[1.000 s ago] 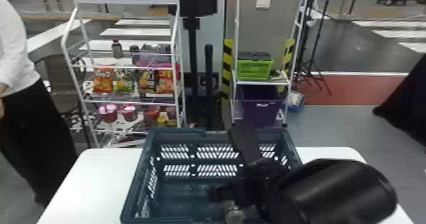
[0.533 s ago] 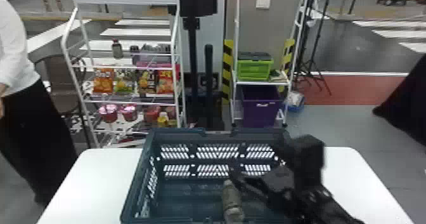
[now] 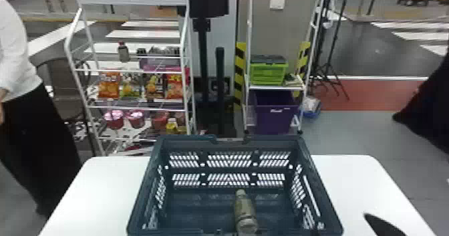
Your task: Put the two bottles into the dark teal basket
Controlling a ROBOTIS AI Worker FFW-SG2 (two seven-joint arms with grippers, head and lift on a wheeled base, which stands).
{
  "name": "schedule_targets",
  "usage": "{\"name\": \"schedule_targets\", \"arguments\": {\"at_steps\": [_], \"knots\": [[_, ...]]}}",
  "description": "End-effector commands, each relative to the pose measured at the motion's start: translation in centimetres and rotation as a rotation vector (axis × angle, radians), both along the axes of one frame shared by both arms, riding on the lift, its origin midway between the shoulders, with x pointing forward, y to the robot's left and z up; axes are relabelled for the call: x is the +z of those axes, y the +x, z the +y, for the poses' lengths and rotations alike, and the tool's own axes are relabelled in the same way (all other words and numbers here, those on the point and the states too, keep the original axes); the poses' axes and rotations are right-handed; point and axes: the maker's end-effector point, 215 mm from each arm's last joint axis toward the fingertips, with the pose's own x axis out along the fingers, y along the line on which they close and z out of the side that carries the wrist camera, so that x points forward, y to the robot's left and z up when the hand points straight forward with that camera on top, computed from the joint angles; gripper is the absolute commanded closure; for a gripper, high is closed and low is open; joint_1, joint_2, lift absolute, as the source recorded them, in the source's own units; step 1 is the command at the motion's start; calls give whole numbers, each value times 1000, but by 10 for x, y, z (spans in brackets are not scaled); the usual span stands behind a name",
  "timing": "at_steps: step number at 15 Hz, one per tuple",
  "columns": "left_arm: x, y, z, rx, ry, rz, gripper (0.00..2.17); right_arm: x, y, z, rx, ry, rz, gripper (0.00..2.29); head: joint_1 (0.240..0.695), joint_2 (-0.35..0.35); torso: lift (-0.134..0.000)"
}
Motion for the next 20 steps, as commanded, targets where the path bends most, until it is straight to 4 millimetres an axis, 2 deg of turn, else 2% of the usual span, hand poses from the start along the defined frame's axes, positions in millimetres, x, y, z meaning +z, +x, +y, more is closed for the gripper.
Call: {"name": "schedule_targets", "arguments": {"at_steps": [1,3,5,8,10,13,16,19,20], "knots": [[4,0,0,2,-1,-6,2148,0,-46,-19,-21,40,-90,46,499,0,0],[8,1,-3,-1,2,-13,2145,-29,-72,-34,-49,45,-58,46,499,0,0],[13,4,-5,-1,1,-15,2148,-56,-85,-45,-66,50,-3,46,499,0,0],[28,10,-4,0,4,-26,2145,-82,-94,-52,-84,45,69,49,499,0,0],[42,20,6,16,16,-30,2148,-88,-98,-56,-86,53,80,53,499,0,0],[74,54,18,20,82,-3,2148,-95,-103,-69,-104,42,96,56,499,0,0],[95,108,2,-20,138,90,2148,-94,-107,-82,-122,37,98,56,499,0,0],[94,154,-34,-92,133,201,2148,-100,-112,-89,-129,31,114,60,499,0,0],[102,165,-61,-141,123,196,2148,-104,-115,-91,-132,28,123,63,499,0,0]]}}
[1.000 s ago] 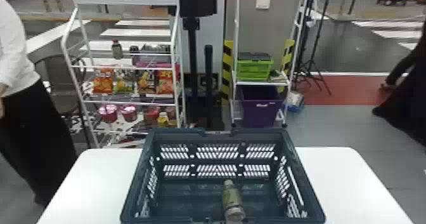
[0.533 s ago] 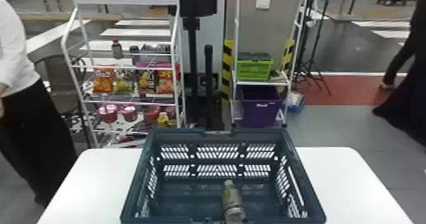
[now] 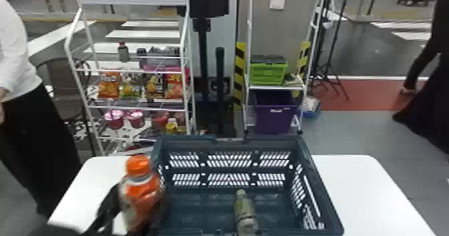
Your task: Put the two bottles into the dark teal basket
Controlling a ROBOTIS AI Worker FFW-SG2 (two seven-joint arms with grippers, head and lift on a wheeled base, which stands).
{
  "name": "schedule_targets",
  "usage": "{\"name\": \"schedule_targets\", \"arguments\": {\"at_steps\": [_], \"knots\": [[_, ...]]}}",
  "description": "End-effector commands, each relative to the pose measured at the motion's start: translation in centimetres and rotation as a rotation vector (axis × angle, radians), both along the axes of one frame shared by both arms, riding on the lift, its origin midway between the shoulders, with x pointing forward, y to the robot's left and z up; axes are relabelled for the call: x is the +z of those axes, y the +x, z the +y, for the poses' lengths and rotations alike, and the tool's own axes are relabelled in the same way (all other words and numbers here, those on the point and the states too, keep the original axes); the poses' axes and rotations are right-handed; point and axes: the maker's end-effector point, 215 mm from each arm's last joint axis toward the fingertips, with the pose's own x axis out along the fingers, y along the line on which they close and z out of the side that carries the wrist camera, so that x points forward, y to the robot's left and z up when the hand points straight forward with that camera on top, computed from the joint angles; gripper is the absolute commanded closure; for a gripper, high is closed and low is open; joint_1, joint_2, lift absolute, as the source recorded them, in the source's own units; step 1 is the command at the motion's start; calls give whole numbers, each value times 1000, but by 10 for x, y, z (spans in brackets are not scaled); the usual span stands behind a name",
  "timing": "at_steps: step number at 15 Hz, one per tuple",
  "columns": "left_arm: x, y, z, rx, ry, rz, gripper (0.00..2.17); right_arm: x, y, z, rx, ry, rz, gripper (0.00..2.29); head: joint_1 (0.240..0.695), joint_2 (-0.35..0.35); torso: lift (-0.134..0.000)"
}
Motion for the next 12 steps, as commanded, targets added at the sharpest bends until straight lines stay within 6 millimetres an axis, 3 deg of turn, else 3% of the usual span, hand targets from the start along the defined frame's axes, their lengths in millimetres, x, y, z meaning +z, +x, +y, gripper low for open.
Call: {"name": "schedule_targets", "arguments": {"at_steps": [1,2,3,4,5,7,9,10,12], "knots": [[11,29,-45,-82,-10,26,2148,-8,-5,-5,-8,-3,18,63,499,0,0],[-4,45,-60,-127,-1,86,2148,-14,-5,-7,-10,-6,34,63,499,0,0],[-9,60,-86,-202,53,131,2148,-22,-3,-10,-12,-6,60,66,499,0,0],[-29,73,-112,-254,102,208,2148,-28,-2,-14,-13,-7,79,66,499,0,0],[-35,84,-129,-301,116,227,2148,-31,-4,-13,-8,-6,83,66,499,0,0],[-75,100,-160,-396,148,390,2145,-41,-9,-17,-16,2,99,66,499,0,0],[-125,110,-178,-459,197,572,2148,-47,-13,-24,-23,2,103,70,499,0,0],[-140,113,-185,-475,219,640,2148,-50,-15,-27,-21,1,107,70,499,0,0],[-170,125,-172,-470,266,761,2145,-56,-17,-35,-25,2,115,70,499,0,0]]}}
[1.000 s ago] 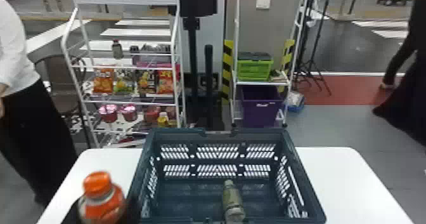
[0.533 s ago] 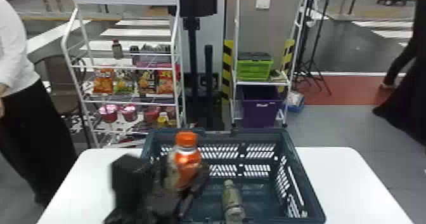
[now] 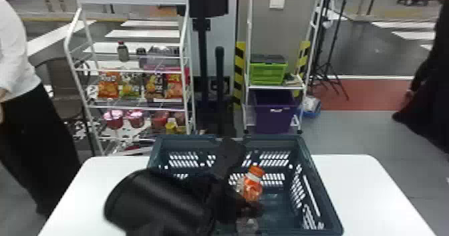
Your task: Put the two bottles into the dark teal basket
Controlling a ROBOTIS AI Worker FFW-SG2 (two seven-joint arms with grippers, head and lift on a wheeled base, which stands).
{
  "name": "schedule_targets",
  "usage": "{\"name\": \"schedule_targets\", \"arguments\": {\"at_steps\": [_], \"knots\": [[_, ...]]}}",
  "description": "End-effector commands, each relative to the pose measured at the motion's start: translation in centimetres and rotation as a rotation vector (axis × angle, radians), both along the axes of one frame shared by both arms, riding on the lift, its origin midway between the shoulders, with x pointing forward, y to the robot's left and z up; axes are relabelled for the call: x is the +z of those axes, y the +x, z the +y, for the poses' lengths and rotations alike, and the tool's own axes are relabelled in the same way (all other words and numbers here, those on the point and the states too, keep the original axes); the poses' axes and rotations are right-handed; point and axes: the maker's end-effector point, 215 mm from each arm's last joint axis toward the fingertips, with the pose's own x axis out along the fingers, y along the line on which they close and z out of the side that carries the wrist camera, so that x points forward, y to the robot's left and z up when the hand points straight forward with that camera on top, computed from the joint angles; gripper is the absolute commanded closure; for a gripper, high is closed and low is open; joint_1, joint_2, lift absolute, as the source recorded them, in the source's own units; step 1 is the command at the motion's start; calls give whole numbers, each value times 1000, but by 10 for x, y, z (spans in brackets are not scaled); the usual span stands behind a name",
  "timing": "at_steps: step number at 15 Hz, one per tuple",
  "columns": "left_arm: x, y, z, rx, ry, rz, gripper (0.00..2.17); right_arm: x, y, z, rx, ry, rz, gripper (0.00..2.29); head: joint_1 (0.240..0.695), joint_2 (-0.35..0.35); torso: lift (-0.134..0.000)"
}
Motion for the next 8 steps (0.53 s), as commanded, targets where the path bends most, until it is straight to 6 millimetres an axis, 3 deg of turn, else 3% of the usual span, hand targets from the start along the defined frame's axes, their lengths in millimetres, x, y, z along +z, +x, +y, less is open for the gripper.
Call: {"name": "schedule_targets", "arguments": {"at_steps": [1,3,4,5,6,8], "knots": [[-30,21,26,24,122,77,2145,-8,-2,-8,-8,0,9,70,499,0,0],[-54,31,57,48,206,131,2121,-13,-3,-9,-9,6,15,70,499,0,0],[-58,32,61,53,216,138,1899,-16,-3,-9,-8,8,19,70,499,0,0],[-57,32,61,56,215,132,1123,-15,-3,-10,-8,6,16,70,499,0,0],[-56,33,61,62,210,127,120,-16,-2,-10,-7,5,16,70,499,0,0],[-45,34,57,73,191,94,-2,-13,-2,-10,-7,3,10,70,499,0,0]]}}
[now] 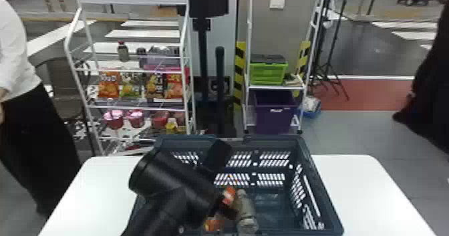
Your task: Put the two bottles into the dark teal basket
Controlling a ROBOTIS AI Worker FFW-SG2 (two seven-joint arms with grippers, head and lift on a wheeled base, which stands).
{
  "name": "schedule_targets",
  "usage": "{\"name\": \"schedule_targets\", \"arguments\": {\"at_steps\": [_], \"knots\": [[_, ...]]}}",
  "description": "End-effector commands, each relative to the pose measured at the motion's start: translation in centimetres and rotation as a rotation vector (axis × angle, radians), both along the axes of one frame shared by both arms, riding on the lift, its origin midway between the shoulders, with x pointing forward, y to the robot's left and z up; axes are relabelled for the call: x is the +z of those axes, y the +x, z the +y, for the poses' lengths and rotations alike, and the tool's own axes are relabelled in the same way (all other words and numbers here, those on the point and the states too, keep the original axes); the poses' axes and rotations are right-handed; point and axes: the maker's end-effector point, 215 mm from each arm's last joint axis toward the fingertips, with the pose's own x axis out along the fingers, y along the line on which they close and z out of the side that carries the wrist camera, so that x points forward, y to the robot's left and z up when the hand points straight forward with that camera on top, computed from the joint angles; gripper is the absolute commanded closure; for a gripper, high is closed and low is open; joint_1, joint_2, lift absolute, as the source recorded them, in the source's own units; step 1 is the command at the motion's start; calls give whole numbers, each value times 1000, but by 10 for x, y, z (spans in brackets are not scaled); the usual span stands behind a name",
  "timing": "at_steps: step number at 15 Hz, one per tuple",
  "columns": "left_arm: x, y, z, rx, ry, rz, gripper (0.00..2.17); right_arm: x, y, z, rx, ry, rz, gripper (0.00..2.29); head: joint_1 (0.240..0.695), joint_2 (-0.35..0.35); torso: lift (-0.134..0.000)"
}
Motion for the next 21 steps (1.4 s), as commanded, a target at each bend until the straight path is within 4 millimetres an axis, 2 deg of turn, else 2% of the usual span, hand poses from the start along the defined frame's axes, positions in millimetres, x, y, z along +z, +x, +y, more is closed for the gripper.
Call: {"name": "schedule_targets", "arguments": {"at_steps": [1,2,3,4,5,6,7,8,11,12,13,14,16,17,19,21], "knots": [[25,6,-14,-1,-41,-82,-2,4,1,0,1,-3,-12,70,499,0,0],[42,9,-22,1,-63,-139,-2,6,2,1,3,-4,-18,70,499,0,0],[68,12,-32,11,-118,-209,-2,8,2,3,14,-3,-19,70,499,0,0],[101,11,-45,17,-203,-294,-2,14,4,3,19,-5,-31,70,499,0,0],[131,7,-47,35,-271,-371,-1,18,4,4,22,-7,-38,70,499,0,0],[158,2,-32,79,-317,-460,-1,25,6,6,30,-10,-50,70,499,0,0],[175,-13,-12,129,-328,-520,2,31,7,7,36,-11,-59,70,499,0,0],[186,-28,23,200,-318,-587,2,39,8,10,43,-12,-72,70,499,0,0],[219,-79,87,339,-342,-819,2,60,8,14,66,-14,-118,70,499,0,0],[220,-103,107,389,-344,-874,2,67,9,15,70,-18,-130,70,499,0,0],[228,-128,123,437,-356,-952,2,71,9,16,77,-17,-137,66,499,0,0],[242,-157,131,457,-396,-1038,2,74,9,17,87,-17,-143,70,499,0,0],[245,-210,136,475,-455,-1138,2,79,11,20,98,-16,-152,66,499,0,0],[233,-233,137,488,-475,-1152,6,80,11,23,111,-13,-154,66,499,0,0],[188,-265,136,504,-471,-1106,9,80,11,26,117,-10,-156,66,499,0,0],[155,-289,135,526,-475,-1085,12,82,11,27,118,-9,-157,66,499,0,0]]}}
